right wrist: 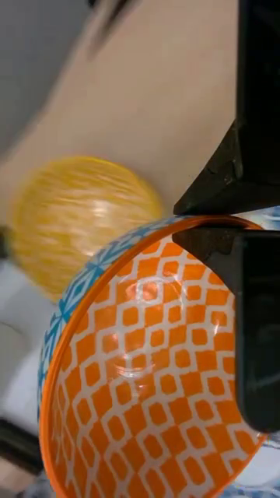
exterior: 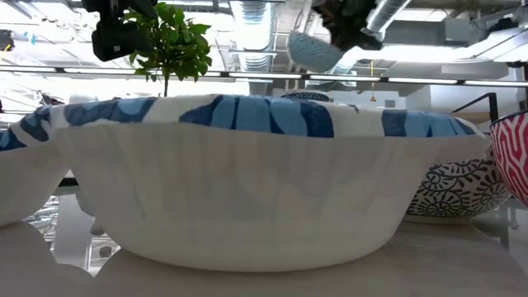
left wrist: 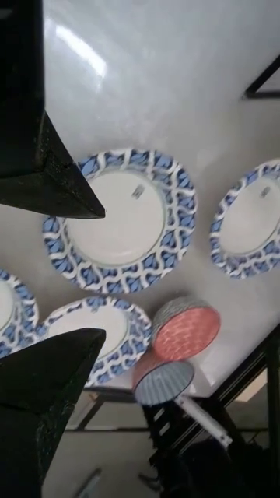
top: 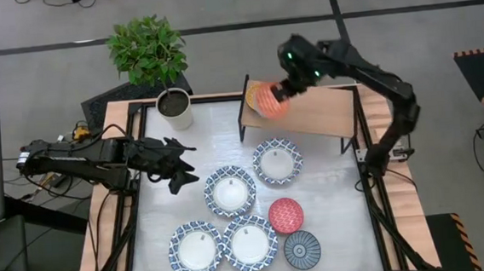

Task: Place and stack bowls onto a shelf
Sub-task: Stack the orange bowl on top of the yellow bowl on the shelf

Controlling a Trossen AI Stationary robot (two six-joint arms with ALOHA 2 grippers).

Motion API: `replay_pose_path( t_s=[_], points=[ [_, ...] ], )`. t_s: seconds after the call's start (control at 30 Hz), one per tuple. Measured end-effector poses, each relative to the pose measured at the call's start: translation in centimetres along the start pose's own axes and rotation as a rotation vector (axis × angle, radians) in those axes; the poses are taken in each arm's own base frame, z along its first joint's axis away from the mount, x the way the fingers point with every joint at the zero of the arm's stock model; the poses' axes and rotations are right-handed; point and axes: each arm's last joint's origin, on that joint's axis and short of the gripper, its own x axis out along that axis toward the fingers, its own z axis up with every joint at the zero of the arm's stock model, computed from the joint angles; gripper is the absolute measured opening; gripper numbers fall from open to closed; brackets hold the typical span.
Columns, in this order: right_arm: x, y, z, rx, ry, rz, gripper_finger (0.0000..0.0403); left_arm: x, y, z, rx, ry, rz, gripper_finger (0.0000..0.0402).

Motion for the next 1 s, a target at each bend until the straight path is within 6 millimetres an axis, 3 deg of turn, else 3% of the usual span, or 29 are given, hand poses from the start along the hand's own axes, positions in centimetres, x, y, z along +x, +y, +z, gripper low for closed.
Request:
replay_pose_path(
  t_s=[0.2, 0.43, 1.0],
  points=[
    [3.1, -1.6, 3.8, 0.02, 0.035, -0.007, 0.0037, 0.0, 0.0, 0.0, -0.016, -0.001, 0.005, 0.0228],
    [6.3, -2.3, 4.9, 0.009, 0.158, -0.039, 0.0037, 0.0, 0.0, 0.0, -0.017, 0.001, 0.008, 0.0228],
    [6.5, -3.7, 5.1, 0.014, 0.218, -0.099, 0.0037, 0.0, 0.1, 0.0, -0.035, -0.001, 0.01, 0.0228]
  ],
)
